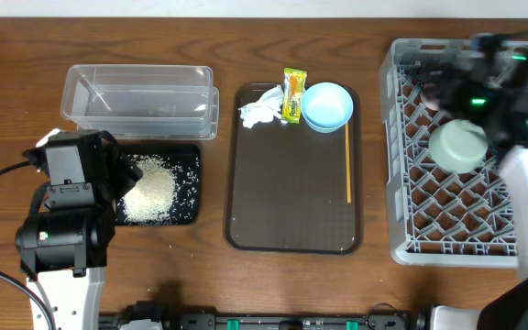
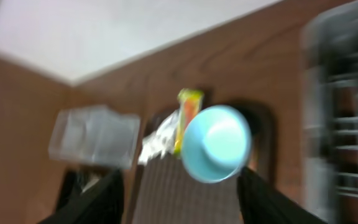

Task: Sort waste into correct bins and load items into the dishwasher rack
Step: 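Move the right gripper back to the light-blue bowl on the tray, then grasp the light-blue bowl rim with the right gripper, then lift the light-blue bowl and carry it to the rack's right side, then lower the light-blue bowl into the rack's front-right slots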

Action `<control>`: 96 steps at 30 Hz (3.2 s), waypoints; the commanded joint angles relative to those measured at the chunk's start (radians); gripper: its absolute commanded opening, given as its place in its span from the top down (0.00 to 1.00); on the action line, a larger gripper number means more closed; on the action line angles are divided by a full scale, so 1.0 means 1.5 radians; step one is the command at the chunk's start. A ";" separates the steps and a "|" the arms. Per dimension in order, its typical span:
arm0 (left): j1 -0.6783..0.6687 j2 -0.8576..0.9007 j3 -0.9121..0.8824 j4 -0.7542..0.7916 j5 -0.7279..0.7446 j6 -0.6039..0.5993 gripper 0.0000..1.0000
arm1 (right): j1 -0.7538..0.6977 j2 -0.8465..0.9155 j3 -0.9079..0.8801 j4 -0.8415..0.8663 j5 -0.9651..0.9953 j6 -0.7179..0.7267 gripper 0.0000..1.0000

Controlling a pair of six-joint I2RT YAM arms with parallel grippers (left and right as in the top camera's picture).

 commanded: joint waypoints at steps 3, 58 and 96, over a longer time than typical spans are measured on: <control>0.003 0.001 0.008 -0.001 -0.003 0.004 0.12 | 0.229 0.013 0.003 -0.021 0.309 -0.047 0.38; 0.003 0.001 0.008 -0.001 -0.003 0.004 0.12 | 0.406 0.404 0.467 -0.375 0.573 -0.043 0.99; 0.003 0.001 0.008 -0.001 -0.003 0.004 0.12 | -0.406 0.020 0.131 -0.622 -0.243 -0.405 0.99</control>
